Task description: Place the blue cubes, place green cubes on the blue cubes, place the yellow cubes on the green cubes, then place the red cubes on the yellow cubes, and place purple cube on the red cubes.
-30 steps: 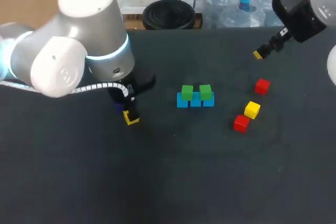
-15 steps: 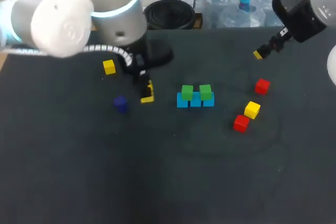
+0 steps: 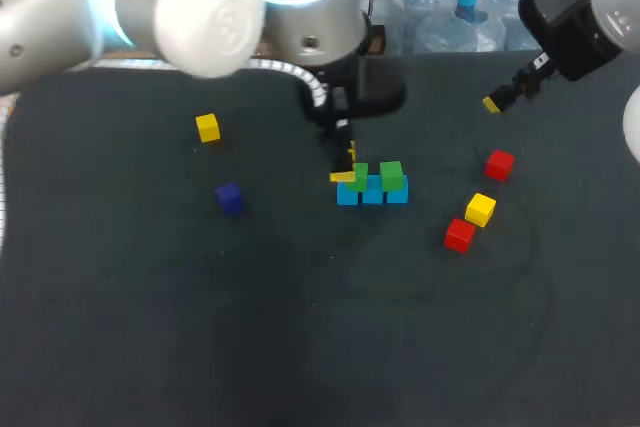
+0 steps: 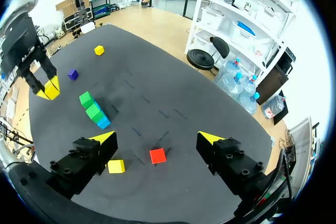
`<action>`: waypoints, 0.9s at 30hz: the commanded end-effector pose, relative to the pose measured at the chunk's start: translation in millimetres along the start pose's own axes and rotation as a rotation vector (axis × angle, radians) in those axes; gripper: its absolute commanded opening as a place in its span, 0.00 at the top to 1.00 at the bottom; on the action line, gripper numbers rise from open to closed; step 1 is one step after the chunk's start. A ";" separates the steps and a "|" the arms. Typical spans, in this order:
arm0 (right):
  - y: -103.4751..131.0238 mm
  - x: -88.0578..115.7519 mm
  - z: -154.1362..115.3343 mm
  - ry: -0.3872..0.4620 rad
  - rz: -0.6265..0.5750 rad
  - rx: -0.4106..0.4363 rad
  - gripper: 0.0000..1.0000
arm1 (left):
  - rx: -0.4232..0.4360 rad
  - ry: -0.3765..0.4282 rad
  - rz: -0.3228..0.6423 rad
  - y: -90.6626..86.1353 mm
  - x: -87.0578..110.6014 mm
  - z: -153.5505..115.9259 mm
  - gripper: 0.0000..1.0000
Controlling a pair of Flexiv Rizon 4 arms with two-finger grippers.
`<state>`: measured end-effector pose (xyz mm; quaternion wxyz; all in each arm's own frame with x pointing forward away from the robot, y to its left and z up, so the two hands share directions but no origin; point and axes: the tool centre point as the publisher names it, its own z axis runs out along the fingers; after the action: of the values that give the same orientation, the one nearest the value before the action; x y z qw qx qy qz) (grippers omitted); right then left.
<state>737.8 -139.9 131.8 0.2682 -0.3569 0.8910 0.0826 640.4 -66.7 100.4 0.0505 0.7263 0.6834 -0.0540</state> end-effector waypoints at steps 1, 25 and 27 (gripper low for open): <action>1.1 0.6 -0.4 -0.001 0.001 0.005 0.00 | 0.041 0.053 -0.009 16.9 -17.3 8.2 1.00; 1.1 0.6 -0.4 -0.001 0.001 0.005 0.00 | 0.034 0.071 -0.025 53.6 -37.8 35.2 1.00; 1.1 0.6 -0.4 -0.001 0.001 0.005 0.00 | 0.033 0.071 -0.033 54.5 -37.8 36.7 1.00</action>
<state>737.8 -139.8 131.8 0.2682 -0.3569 0.8910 0.0826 687.4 -109.6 71.2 0.0196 0.7175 0.6951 -0.0411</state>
